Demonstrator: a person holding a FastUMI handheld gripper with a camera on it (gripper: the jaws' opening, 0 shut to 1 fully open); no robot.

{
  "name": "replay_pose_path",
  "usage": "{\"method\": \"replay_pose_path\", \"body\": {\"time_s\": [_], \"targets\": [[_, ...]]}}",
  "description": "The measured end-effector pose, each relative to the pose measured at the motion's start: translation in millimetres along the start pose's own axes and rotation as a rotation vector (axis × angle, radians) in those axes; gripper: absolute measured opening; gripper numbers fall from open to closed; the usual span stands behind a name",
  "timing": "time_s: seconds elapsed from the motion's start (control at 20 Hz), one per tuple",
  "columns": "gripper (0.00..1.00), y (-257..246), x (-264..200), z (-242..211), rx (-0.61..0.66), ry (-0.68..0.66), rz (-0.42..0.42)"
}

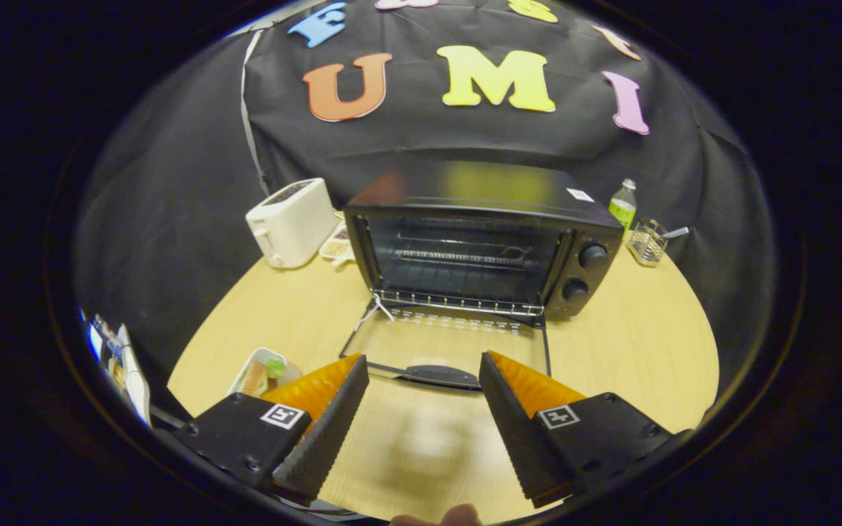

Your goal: Open the toaster oven, put the food inside, and close the toaster oven door.

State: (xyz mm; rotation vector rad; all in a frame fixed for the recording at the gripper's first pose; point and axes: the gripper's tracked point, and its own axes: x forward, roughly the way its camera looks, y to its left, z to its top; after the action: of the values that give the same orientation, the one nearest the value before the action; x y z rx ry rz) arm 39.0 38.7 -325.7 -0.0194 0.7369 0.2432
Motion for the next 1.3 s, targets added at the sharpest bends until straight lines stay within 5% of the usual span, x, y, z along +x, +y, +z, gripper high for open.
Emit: {"method": "replay_pose_path", "body": {"time_s": [0.3, 0.65, 1.3], "targets": [[1.00, 40, -31, 9, 0.056, 0.058, 0.174], [1.00, 105, -26, -34, 0.226, 0.300, 0.388], [0.91, 164, 24, -85, 0.416, 0.616, 0.537]]}}
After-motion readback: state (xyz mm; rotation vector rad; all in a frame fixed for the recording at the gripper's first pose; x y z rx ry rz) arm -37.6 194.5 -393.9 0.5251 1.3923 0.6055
